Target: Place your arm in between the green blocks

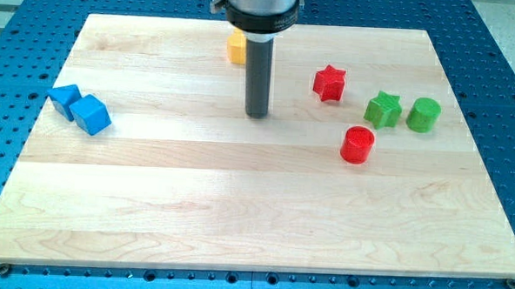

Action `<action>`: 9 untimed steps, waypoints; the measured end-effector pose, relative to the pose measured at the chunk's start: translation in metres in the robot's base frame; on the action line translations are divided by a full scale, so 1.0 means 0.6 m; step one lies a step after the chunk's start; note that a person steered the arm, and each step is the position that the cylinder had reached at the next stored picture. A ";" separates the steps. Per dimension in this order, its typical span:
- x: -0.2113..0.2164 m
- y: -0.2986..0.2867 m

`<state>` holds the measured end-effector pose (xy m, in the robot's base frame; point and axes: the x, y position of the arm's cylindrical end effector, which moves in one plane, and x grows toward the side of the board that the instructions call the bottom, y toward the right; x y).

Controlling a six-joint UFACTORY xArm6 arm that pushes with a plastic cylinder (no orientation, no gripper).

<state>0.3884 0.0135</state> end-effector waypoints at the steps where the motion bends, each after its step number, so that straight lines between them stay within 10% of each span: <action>1: -0.060 0.037; 5: -0.131 0.310; 7: 0.009 0.553; 9: 0.012 0.450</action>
<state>0.3953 0.2835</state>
